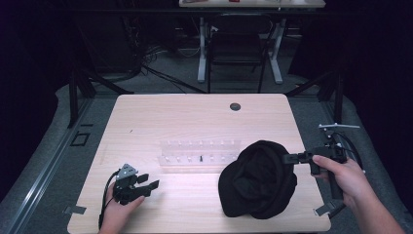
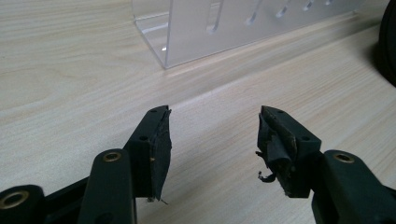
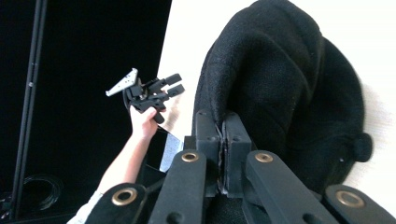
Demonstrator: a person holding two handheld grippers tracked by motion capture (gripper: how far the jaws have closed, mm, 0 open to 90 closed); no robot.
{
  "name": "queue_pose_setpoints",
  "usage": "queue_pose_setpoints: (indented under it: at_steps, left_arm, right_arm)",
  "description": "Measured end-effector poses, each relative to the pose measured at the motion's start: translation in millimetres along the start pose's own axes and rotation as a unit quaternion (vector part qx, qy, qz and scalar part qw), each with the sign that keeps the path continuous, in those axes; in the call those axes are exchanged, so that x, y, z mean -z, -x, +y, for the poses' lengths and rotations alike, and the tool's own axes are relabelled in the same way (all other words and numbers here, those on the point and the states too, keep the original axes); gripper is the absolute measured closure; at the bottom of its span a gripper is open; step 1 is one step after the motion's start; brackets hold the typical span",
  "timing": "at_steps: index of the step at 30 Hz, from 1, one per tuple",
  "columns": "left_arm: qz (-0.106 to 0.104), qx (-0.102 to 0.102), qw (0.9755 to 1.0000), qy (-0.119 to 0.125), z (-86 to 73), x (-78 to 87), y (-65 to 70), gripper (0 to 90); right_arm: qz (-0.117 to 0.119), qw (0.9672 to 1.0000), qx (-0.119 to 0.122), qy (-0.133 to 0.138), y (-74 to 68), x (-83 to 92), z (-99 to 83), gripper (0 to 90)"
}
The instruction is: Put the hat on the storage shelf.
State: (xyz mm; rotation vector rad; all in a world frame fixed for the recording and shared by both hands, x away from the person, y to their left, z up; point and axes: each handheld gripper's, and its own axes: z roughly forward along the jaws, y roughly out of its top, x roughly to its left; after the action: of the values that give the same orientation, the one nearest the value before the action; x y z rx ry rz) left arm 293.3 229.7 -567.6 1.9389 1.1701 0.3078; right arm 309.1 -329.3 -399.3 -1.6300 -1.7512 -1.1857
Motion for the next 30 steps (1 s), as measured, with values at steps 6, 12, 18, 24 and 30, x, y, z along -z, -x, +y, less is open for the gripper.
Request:
queue_pose_setpoints:
  at_steps: [6, 12, 18, 24, 30]
  left_arm:
    - [0.0, -0.001, 1.0, 0.0, 0.1, 0.0, 0.2, 44.7]
    - [0.001, 0.001, 1.0, 0.002, -0.2, -0.1, 0.2, 44.7]
    - [0.002, 0.0, 1.0, 0.001, -0.2, -0.1, -0.3, 44.7]
    - [-0.001, 0.001, 1.0, 0.0, -0.2, -0.2, -0.1, 44.7]
    - [-0.001, 0.0, 1.0, 0.0, -0.1, -0.5, 0.0, 44.7]
  right_arm:
    - [0.006, 0.9998, 0.004, 0.017, -9.9, 7.4, 3.8, 88.2]
    - [0.009, 0.9994, 0.015, 0.032, -23.7, 13.8, 9.1, 88.2]
    - [0.011, 0.9987, 0.026, 0.044, -35.3, 20.2, 12.1, 88.2]
    - [0.024, 0.9969, 0.033, 0.067, -48.7, 34.9, 19.6, 88.3]
    - [0.031, 0.9948, 0.046, 0.086, -62.6, 39.6, 25.2, 88.2]
